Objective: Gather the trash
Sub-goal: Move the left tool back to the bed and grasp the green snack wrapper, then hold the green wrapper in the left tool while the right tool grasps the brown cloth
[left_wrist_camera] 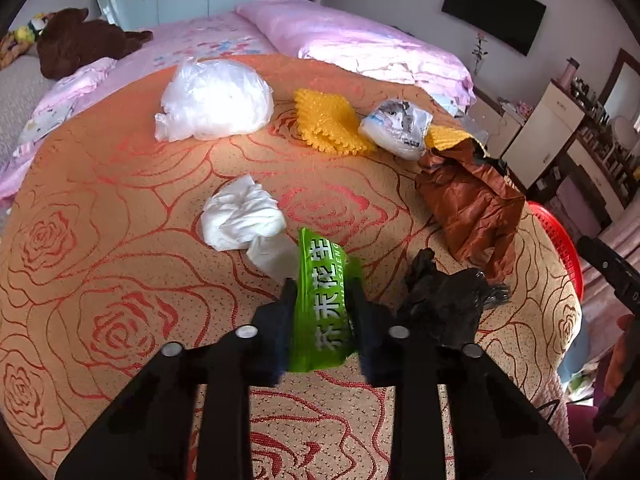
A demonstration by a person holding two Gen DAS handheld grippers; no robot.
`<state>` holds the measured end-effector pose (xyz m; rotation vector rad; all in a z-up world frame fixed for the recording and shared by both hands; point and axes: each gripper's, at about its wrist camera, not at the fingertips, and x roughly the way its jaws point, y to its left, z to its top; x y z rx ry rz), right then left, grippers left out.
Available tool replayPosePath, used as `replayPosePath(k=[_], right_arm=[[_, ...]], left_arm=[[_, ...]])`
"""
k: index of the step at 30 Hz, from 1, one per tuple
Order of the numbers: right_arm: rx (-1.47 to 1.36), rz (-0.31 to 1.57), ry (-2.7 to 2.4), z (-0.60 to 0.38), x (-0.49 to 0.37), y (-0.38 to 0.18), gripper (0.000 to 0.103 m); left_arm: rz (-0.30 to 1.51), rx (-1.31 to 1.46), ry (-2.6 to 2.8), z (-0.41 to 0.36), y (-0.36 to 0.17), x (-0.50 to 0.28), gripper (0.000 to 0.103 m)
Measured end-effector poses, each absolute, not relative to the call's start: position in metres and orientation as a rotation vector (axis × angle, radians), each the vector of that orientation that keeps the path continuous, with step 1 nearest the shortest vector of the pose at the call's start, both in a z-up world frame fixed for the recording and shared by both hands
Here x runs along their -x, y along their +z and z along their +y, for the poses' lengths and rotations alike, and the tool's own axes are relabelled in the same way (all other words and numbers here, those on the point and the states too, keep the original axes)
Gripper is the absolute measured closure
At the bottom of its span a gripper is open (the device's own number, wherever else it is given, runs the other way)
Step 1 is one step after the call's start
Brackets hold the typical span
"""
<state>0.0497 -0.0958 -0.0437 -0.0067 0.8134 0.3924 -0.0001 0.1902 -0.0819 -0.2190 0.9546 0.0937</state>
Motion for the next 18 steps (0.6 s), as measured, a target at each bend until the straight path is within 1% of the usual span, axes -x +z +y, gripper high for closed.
replayPosePath(k=[1,12,18], right_arm=[[0.009,0.815,0.404,-0.090,-0.050,-0.043,0.029],[0.037,0.815,0.520,-0.035,-0.056,-0.036,0.029],[0.070,0.814,0.594,0.002,-0.057,-0.036,0.029]], left_arm=[[0.945,0.221,0.092,0.191,-0.081,0.001,0.086],[0.805,0.217,0.120,0.202,-0.047,0.013,0.086],[0.788,0.207,0.153,0.205,-0.042,0.013,0.086]])
